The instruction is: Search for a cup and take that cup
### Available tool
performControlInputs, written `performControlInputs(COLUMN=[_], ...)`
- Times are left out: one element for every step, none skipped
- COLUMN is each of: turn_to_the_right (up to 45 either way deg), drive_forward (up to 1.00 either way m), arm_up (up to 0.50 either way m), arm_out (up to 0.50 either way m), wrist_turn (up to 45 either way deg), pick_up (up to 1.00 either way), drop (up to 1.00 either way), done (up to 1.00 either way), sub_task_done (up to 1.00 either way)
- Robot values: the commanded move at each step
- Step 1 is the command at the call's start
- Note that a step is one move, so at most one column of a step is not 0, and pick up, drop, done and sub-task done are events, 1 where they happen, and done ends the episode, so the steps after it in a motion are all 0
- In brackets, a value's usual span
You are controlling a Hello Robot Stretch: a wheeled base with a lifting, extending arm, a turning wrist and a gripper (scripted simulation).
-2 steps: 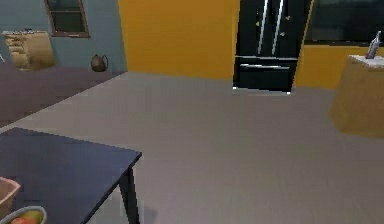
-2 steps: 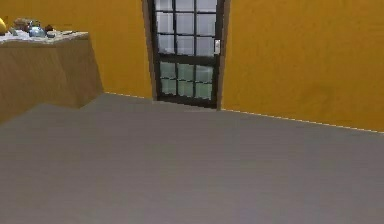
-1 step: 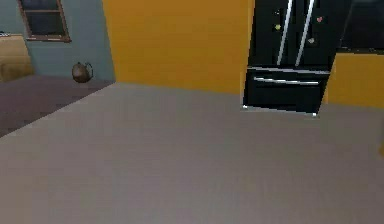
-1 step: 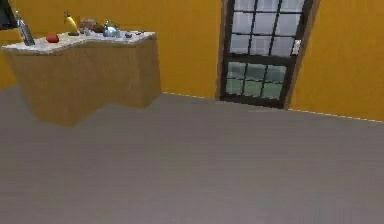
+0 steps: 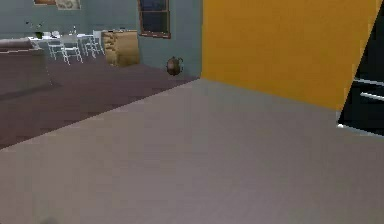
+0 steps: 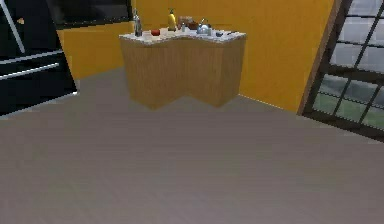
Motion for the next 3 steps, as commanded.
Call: performControlInputs(turn_to_the_right=[0.0,-42.0,0.0], drive_forward=[0.2,0.0,0.2], arm_up=[0.0,0.0,0.0], arm_out=[0.0,0.0,0.0], wrist_turn=[0.0,0.0,0.0], pick_up=[0.0,0.0,0.0], drop=[0.0,0.0,0.0], done=[0.0,0.0,0.0], sub_task_done=[0.0,0.0,0.0])
